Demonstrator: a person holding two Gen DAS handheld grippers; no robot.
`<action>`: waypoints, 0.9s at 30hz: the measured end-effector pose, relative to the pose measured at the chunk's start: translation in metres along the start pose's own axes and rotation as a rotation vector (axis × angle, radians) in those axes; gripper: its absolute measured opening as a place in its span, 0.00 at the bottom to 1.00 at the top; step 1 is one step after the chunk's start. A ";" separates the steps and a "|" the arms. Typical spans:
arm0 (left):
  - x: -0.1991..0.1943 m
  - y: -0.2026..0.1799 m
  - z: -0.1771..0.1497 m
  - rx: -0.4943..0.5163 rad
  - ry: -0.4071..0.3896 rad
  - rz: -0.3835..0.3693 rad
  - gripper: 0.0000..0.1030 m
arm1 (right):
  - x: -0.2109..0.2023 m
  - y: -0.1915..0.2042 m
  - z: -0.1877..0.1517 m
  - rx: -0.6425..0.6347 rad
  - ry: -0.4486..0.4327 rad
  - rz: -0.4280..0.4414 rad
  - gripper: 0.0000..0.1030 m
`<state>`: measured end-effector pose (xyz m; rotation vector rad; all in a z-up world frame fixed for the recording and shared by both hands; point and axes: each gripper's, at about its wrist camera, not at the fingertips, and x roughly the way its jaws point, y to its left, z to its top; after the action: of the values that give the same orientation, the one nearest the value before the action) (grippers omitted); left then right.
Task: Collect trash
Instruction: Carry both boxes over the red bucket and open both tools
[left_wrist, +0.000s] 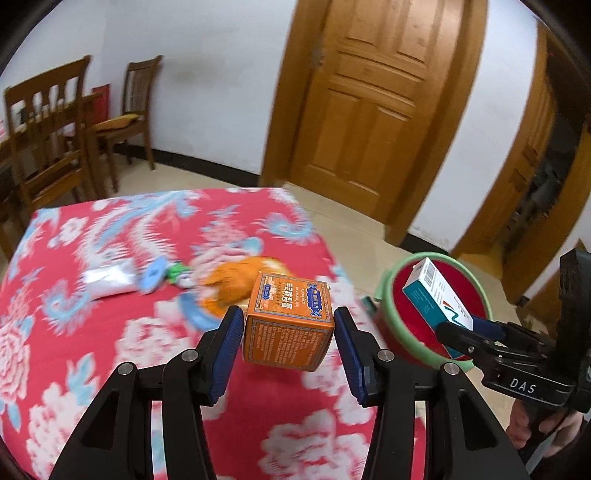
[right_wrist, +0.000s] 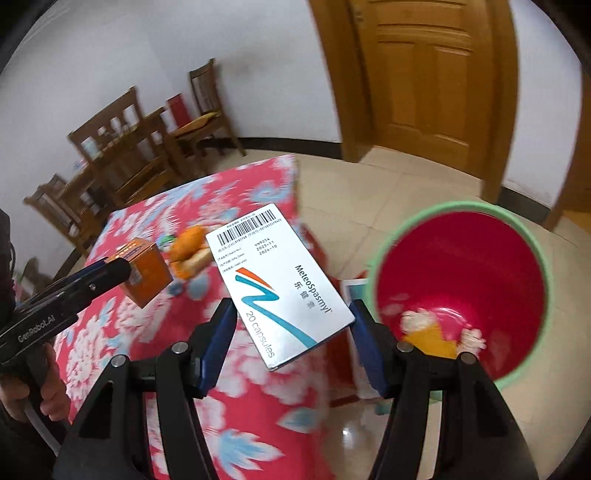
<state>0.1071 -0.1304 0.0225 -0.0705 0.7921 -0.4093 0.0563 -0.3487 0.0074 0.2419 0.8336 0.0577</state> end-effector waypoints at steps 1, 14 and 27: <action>0.003 -0.007 0.001 0.010 0.003 -0.010 0.50 | -0.003 -0.010 -0.001 0.011 -0.008 -0.025 0.62; 0.051 -0.097 0.000 0.151 0.053 -0.110 0.50 | -0.014 -0.096 -0.014 0.133 -0.013 -0.175 0.62; 0.092 -0.135 -0.006 0.206 0.115 -0.125 0.50 | -0.011 -0.147 -0.026 0.240 0.003 -0.218 0.64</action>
<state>0.1160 -0.2890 -0.0152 0.0972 0.8569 -0.6157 0.0233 -0.4878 -0.0364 0.3753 0.8659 -0.2474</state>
